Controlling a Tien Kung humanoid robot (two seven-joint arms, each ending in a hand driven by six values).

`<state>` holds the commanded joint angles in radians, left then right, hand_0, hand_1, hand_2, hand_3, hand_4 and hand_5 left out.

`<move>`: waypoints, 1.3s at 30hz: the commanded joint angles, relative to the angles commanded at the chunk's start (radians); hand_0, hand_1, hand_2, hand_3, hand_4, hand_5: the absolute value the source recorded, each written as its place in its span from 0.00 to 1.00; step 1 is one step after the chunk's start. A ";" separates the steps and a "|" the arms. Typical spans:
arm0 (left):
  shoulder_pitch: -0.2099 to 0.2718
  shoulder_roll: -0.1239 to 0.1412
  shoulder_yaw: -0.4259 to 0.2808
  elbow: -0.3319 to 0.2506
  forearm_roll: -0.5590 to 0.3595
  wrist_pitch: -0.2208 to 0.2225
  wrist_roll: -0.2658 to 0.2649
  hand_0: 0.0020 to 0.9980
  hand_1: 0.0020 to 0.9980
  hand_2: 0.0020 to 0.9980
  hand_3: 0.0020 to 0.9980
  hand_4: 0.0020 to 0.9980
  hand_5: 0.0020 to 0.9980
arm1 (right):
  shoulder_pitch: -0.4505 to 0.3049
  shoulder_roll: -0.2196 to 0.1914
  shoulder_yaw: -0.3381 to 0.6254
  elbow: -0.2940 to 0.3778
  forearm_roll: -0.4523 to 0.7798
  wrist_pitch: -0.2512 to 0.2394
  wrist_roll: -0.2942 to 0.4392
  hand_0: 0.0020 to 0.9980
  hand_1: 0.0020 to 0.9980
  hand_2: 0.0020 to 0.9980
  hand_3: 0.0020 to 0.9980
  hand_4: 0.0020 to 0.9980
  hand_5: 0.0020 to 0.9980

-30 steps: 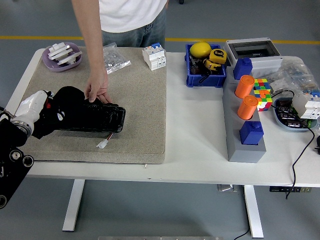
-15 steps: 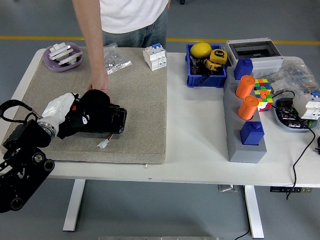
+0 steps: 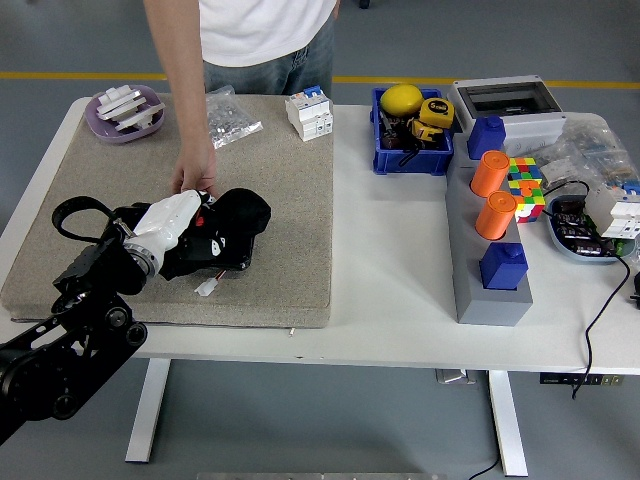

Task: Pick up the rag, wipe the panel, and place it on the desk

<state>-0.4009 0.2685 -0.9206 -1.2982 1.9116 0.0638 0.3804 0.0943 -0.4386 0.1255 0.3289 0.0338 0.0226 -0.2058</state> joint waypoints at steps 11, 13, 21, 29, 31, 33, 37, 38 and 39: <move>-0.022 -0.010 0.048 -0.018 0.008 -0.002 0.016 0.25 0.31 0.57 0.46 0.07 0.00 | -0.001 0.000 0.002 0.000 -0.002 0.001 0.000 0.73 0.67 0.70 0.69 1.00 0.62; -0.022 -0.011 0.046 -0.017 0.010 -0.001 0.019 0.25 0.31 0.57 0.46 0.07 0.00 | -0.001 0.001 0.003 0.000 -0.003 0.001 0.000 0.73 0.67 0.70 0.69 1.00 0.61; -0.014 -0.007 0.021 -0.011 0.021 0.002 0.029 0.25 0.30 0.57 0.46 0.07 0.00 | -0.003 0.003 0.011 0.002 -0.008 0.000 0.000 0.73 0.67 0.70 0.70 1.00 0.62; 0.001 0.006 -0.018 0.008 0.037 -0.001 0.038 0.25 0.30 0.56 0.46 0.07 0.00 | -0.003 0.001 0.021 0.003 -0.019 0.000 0.001 0.73 0.67 0.70 0.70 1.00 0.62; 0.007 0.015 -0.028 0.016 0.039 -0.002 0.038 0.25 0.30 0.55 0.46 0.07 0.00 | -0.003 0.001 0.026 0.003 -0.023 -0.001 0.001 0.73 0.66 0.70 0.70 1.00 0.62; 0.011 0.024 -0.033 0.020 0.041 -0.002 0.039 0.25 0.30 0.55 0.46 0.07 0.00 | -0.004 0.001 0.028 0.003 -0.026 -0.001 0.002 0.73 0.66 0.70 0.70 1.00 0.62; 0.021 0.039 -0.051 0.028 0.046 -0.003 0.040 0.25 0.30 0.55 0.46 0.07 0.00 | -0.004 -0.001 0.033 0.003 -0.030 -0.001 0.002 0.73 0.66 0.70 0.71 1.00 0.62; 0.023 0.045 -0.060 0.032 0.049 -0.002 0.040 0.25 0.30 0.55 0.46 0.07 0.00 | -0.004 -0.001 0.034 0.004 -0.033 -0.001 0.002 0.73 0.66 0.70 0.71 1.00 0.62; 0.025 0.051 -0.065 0.034 0.050 -0.003 0.040 0.25 0.30 0.55 0.46 0.07 0.00 | -0.004 -0.002 0.035 0.004 -0.034 -0.001 0.002 0.73 0.66 0.70 0.71 1.00 0.62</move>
<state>-0.3758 0.3190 -0.9855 -1.2646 1.9617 0.0607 0.4207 0.0900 -0.4403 0.1607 0.3327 -0.0003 0.0213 -0.2037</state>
